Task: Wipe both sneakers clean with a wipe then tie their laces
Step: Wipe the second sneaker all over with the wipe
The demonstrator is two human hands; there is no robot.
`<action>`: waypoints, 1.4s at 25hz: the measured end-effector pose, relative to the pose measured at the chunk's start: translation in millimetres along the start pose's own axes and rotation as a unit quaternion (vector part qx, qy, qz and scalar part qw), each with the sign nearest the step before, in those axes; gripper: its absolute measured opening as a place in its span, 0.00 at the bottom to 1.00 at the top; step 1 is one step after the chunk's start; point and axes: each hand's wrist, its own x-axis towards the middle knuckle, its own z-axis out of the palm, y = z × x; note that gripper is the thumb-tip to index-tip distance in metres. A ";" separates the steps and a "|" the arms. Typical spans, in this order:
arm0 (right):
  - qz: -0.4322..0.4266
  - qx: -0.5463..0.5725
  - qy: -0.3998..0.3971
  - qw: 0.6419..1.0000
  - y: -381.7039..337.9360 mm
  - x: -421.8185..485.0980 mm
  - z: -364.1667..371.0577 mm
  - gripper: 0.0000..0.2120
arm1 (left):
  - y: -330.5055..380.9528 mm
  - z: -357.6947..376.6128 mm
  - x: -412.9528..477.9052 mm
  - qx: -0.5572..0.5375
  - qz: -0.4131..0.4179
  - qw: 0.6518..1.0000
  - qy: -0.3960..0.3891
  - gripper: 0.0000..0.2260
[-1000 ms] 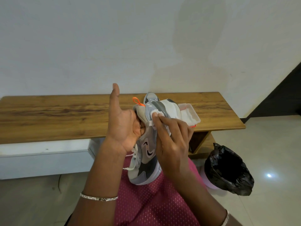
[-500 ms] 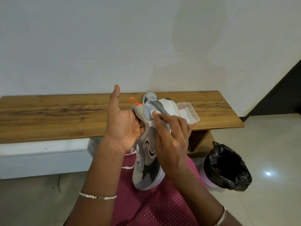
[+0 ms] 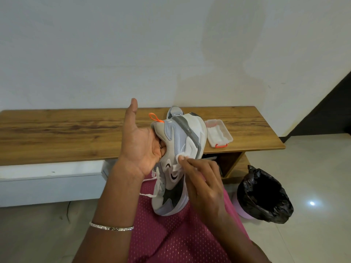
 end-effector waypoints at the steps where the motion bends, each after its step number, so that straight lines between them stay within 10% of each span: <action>1: 0.000 -0.010 0.020 1.000 6.0 9.8 -2.0 0.11 | -1.4 3.5 -0.4 0.022 -0.001 1.000 -0.001 0.48; 25: -0.005 -0.027 0.036 0.999 20.2 39.6 -10.5 0.13 | -4.2 12.8 -1.2 0.038 0.056 0.993 0.093 0.32; 35: 0.068 -0.046 0.002 0.997 2.2 77.6 -14.0 0.13 | -22.9 25.4 2.0 0.216 0.073 0.969 0.094 0.33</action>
